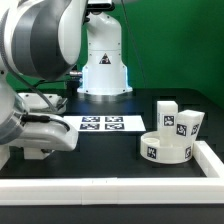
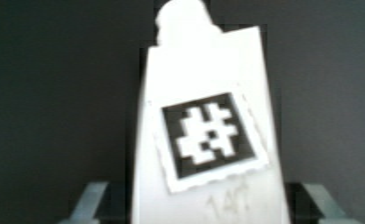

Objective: Assemble stool

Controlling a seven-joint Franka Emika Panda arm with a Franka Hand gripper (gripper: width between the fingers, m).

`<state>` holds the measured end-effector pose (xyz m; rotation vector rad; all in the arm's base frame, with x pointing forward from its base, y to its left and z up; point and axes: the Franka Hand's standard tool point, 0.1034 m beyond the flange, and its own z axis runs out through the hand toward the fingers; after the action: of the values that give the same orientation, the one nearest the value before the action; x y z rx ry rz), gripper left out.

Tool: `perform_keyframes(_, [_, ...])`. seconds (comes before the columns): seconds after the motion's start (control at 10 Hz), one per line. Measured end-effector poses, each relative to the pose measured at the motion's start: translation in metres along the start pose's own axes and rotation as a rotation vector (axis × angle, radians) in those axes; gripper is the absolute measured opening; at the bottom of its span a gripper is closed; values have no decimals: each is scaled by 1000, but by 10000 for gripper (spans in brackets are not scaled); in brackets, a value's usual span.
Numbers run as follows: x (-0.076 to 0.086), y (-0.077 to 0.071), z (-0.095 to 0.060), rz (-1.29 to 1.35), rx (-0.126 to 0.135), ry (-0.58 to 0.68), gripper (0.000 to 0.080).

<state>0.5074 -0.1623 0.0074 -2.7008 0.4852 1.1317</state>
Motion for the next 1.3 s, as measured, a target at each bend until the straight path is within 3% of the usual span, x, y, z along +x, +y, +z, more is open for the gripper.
perform_keyframes(0.3, [-1,-3,-5,-9,-3,5,325])
perform_keyframes(0.5, [-10,-19,-32,-42,-9,37,325])
perform_keyframes(0.7, [-30,-48,-56,-76,-28,66,325])
perform_keyframes(0.8, [-41,-63,-60,-64,-29,88,327])
perform_keyframes(1.0, [-65,-95,-56,71,3,116,327])
perform_keyframes(1.1, [-56,-93,-58,29,-4,153,327])
perform_keyframes(1.3, [-54,-93,-60,32,-2,175,327])
